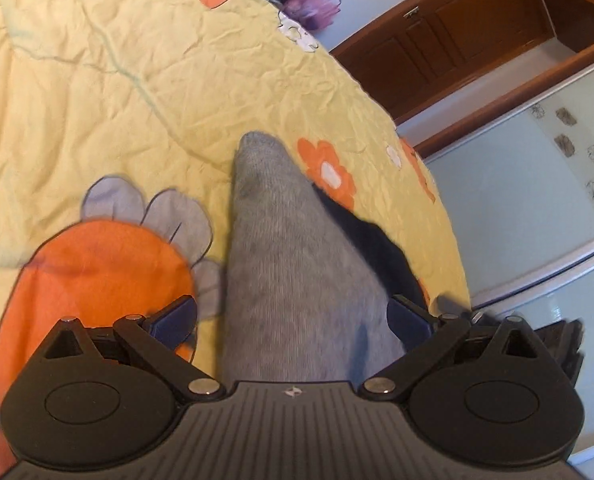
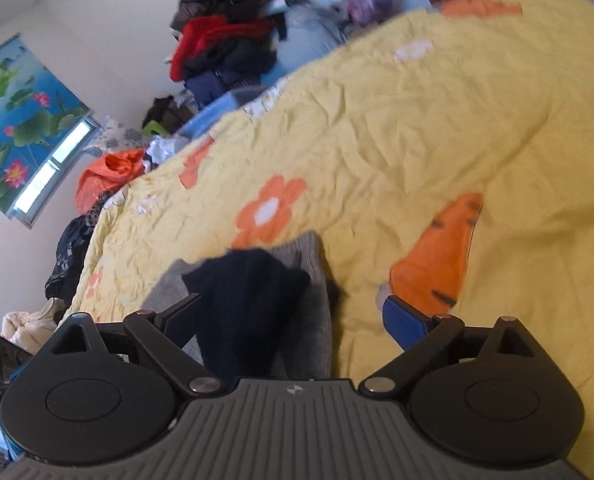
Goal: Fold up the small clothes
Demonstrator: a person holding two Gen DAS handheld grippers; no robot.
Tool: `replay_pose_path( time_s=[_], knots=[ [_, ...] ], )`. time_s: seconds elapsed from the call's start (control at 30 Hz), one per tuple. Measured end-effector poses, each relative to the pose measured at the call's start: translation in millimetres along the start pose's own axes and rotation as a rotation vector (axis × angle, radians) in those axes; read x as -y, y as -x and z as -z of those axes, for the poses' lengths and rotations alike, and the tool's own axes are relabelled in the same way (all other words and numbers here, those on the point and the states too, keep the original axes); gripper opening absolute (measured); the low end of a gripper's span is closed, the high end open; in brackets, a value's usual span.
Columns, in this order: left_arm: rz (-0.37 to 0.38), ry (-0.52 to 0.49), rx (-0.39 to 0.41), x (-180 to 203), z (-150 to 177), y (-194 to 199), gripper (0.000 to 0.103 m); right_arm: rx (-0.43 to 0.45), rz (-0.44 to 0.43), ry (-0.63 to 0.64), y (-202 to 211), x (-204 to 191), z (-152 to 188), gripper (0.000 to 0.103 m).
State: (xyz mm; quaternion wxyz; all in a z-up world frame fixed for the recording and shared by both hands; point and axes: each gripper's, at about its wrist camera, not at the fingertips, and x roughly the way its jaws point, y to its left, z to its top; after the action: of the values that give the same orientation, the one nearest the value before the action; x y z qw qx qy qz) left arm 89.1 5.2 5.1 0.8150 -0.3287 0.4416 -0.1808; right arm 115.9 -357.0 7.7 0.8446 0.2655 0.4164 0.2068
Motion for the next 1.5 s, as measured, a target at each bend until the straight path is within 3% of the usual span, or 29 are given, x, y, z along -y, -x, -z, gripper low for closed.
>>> replay_pose_path(
  time_s=[0.03,0.07,0.1,0.13,0.17,0.23,0.33,0.43,0.57,0.6,0.67,0.7,0.73,0.83,0.97,1.07,1.1,1.13,1.17,1.27,1.33,1.43,1.47,1.5],
  knots=[
    [-0.003,-0.007,0.004,2.3,-1.7,-2.8,0.088,-0.022,-0.008,0.008,-7.5,-3.4,3.3,0.091],
    [-0.014,-0.028,-0.002,5.6,-3.0,-6.9,0.064,-0.038,-0.01,0.027,-13.9,-8.1,7.5,0.087],
    [-0.052,-0.061,-0.028,9.5,-4.0,-13.2,0.038,-0.027,-0.001,0.067,-17.8,-16.3,12.4,0.07],
    [-0.084,-0.092,-0.027,13.8,-3.2,-15.8,0.035,-0.051,0.005,0.085,-24.6,-20.7,13.4,0.047],
    [-0.098,-0.122,-0.012,18.6,-2.1,-14.3,0.033,-0.043,0.002,0.077,-26.3,-24.2,13.5,0.035],
    [-0.134,-0.196,0.017,31.2,-2.7,-5.0,0.029,-0.02,-0.021,0.09,-23.0,-34.1,10.8,0.032],
    [-0.139,-0.284,0.074,43.8,-16.2,14.8,0.029,0.011,-0.089,0.072,-17.7,-48.2,2.6,0.03],
    [-0.2,-0.342,0.122,49.4,-45.1,24.8,0.029,0.033,-0.148,0.043,-29.1,-59.8,-11.2,0.029],
    [-0.325,-0.373,0.065,31.4,-62.1,0.0,0.036,0.005,-0.103,-0.009,-74.8,-58.5,-23.4,0.03],
    [-0.367,-0.373,0.046,23.7,-57.8,-6.0,0.044,-0.006,-0.059,-0.018,-85.9,-55.2,-21.0,0.041],
    [-0.371,-0.353,0.119,12.3,-43.3,7.9,0.06,0.015,-0.047,-0.032,-89.3,-51.9,-13.8,0.056],
    [-0.361,-0.328,0.152,7.7,-34.6,19.8,0.073,0.033,-0.045,-0.041,-82.0,-52.9,-10.6,0.059],
    [-0.348,-0.311,0.17,3.8,-25.6,31.7,0.077,0.06,-0.043,-0.036,-70.2,-55.4,-5.6,0.06],
    [-0.298,-0.344,0.214,-5.8,6.7,66.3,0.077,0.095,-0.108,0.049,-29.3,-65.6,12.2,0.06],
    [-0.31,-0.461,0.188,-7.3,45.7,84.0,0.077,-0.005,-0.113,0.18,-8.1,-88.5,36.0,0.049],
    [-0.356,-0.549,0.151,-4.1,62.8,75.0,0.075,-0.094,-0.056,0.229,-21.3,-96.9,52.6,0.045],
    [-0.369,-0.552,0.129,-5.9,64.5,68.3,0.067,-0.122,-0.029,0.248,-29.4,-98.5,57.5,0.032],
    [-0.371,-0.55,0.125,-6.2,66.0,66.0,0.065,-0.159,-0.035,0.271,-36.0,-100.7,61.5,0.018],
    [-0.369,-0.55,0.126,-4.3,67.5,66.7,0.065,-0.179,-0.045,0.306,-39.1,-105.7,67.1,0.011],
    [-0.347,-0.549,0.095,-4.0,67.7,67.9,0.065,-0.171,0.02,0.425,-33.4,-114.3,68.4,0.01],
    [-0.341,-0.567,0.089,-6.4,70.8,67.7,0.067,-0.164,0.036,0.381,-30.0,-96.0,55.9,0.006],
    [-0.335,-0.561,0.1,-8.2,71.9,69.6,0.067,-0.183,-0.046,0.282,-25.1,-81.3,53.7,0.008],
    [-0.332,-0.548,0.098,-8.4,71.7,70.7,0.066,-0.182,-0.065,0.265,-21.9,-81.8,57.1,0.012],
    [-0.323,-0.531,0.093,-9.1,70.7,72.4,0.065,-0.181,-0.081,0.246,-16.8,-82.5,59.4,0.023]
  ],
)
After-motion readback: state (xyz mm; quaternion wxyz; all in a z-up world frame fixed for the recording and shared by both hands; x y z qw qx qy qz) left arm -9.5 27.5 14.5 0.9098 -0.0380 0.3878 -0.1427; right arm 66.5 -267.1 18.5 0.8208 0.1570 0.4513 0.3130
